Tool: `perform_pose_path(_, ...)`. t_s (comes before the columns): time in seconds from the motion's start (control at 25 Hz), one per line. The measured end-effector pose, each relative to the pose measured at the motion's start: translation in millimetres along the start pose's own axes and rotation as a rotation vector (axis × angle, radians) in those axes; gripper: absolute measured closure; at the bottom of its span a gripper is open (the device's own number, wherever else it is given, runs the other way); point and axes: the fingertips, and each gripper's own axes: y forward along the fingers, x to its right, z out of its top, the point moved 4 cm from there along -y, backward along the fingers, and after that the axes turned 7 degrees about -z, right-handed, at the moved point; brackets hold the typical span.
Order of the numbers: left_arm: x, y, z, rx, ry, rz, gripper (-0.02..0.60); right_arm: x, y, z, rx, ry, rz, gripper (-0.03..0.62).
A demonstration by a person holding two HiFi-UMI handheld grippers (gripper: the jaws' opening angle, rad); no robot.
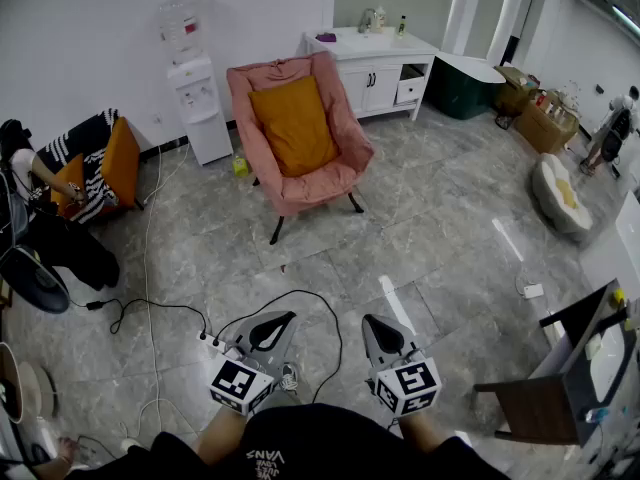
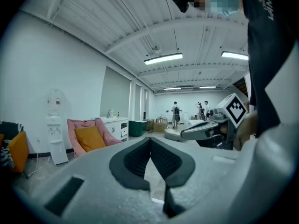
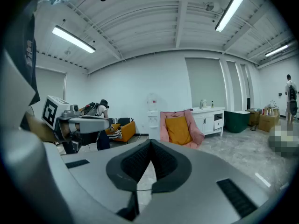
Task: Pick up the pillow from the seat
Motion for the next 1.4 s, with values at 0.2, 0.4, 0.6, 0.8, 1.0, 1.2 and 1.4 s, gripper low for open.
perform_pose_path(0.2, -32, 2, -3, 0.013, -0.003, -0.020, 0.560, -11, 30, 4, 0.021, 0.049, 0.051, 0.592)
perform_pose_path(0.4, -61, 7, -4, 0.015, -0.003, -0.082, 0.558, -15, 57, 15, 0.048, 0.082, 0.020, 0.592)
perform_pose_path(0.6, -97, 8, -9, -0.011, -0.006, -0.131, 0.558, -25, 90, 23, 0.065, 0.108, -0.018, 0.569)
perform_pose_path(0.8, -133, 5, -14, -0.025, -0.006, -0.162, 0.555, -34, 113, 23, 0.062, 0.132, -0.076, 0.538)
perform_pose_path(1.0, -156, 12, -22, -0.037, -0.041, -0.173, 0.489, -32, 125, 21, 0.050, 0.156, -0.113, 0.534)
perform_pose_path(1.2, -170, 26, -26, -0.048, -0.070, -0.170, 0.466, -18, 145, 25, 0.030, 0.163, -0.114, 0.527)
perform_pose_path(1.4, -197, 47, -27, -0.053, -0.098, -0.111, 0.443, 5, 182, 33, 0.025, 0.157, -0.075, 0.511)
